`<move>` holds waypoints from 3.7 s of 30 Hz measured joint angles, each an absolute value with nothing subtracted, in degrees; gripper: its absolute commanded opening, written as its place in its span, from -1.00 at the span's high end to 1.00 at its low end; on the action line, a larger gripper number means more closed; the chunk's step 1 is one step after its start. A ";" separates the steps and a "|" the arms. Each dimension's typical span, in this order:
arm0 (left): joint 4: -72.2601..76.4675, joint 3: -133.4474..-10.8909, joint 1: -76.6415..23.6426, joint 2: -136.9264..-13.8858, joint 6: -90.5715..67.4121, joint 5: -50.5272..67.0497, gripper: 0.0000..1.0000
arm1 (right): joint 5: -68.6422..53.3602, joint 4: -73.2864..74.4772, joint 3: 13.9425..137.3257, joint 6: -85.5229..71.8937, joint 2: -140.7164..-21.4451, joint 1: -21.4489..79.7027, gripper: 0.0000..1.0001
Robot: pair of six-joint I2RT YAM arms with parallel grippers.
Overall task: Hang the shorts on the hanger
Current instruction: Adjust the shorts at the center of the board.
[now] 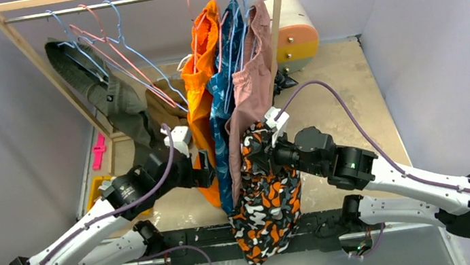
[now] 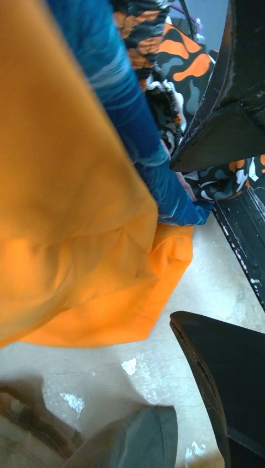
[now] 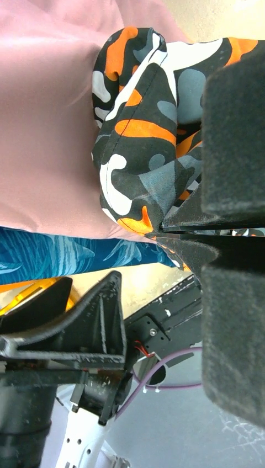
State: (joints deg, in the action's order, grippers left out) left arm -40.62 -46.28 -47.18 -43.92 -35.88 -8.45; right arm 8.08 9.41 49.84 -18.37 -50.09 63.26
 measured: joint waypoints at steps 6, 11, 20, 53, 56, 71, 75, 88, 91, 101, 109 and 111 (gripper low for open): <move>-42.98 -47.18 -54.70 -40.80 -38.85 -16.38 -0.98 | 8.01 9.65 49.21 -18.44 -50.11 63.26 1.00; -45.28 -51.07 -54.94 -40.27 -39.40 -16.84 -0.97 | 7.99 9.63 49.21 -18.37 -50.24 63.26 1.00; -45.47 -57.04 -69.25 -47.64 -38.37 -19.16 -0.98 | 8.01 9.61 49.21 -18.39 -50.28 63.26 1.00; -34.24 -73.01 -87.13 -50.74 -23.59 -29.10 -0.80 | -5.32 8.51 59.83 -18.98 -43.33 63.26 1.00; -35.18 -73.67 -87.13 -54.74 -21.58 -25.74 -0.80 | -5.85 7.86 60.10 -19.97 -43.05 63.26 1.00; -39.72 -75.55 -87.13 -54.92 -15.22 -27.29 -0.64 | -5.80 7.42 59.75 -23.05 -43.53 63.26 1.00; -39.94 -75.55 -87.13 -55.88 -14.70 -27.90 -0.60 | -5.80 7.33 59.75 -23.16 -44.34 63.26 1.00; -39.29 -75.55 -87.13 -57.17 -13.67 -29.76 -0.18 | -5.80 6.94 59.75 -23.35 -44.66 63.26 1.00; -38.37 -75.55 -87.13 -57.14 -13.67 -30.30 -0.20 | -5.78 6.55 59.75 -23.38 -45.01 63.26 1.00; -36.71 -75.33 -87.35 -56.75 -13.91 -30.44 0.55 | -5.78 5.41 59.77 -23.27 -47.57 63.07 1.00; -35.62 -71.05 -87.46 -50.74 -15.57 -31.33 1.00 | -8.29 5.02 60.71 -22.90 -49.84 62.89 1.00; -35.27 -70.37 -87.46 -49.21 -16.40 -32.05 1.00 | -9.32 4.36 61.08 -22.85 -50.72 62.94 1.00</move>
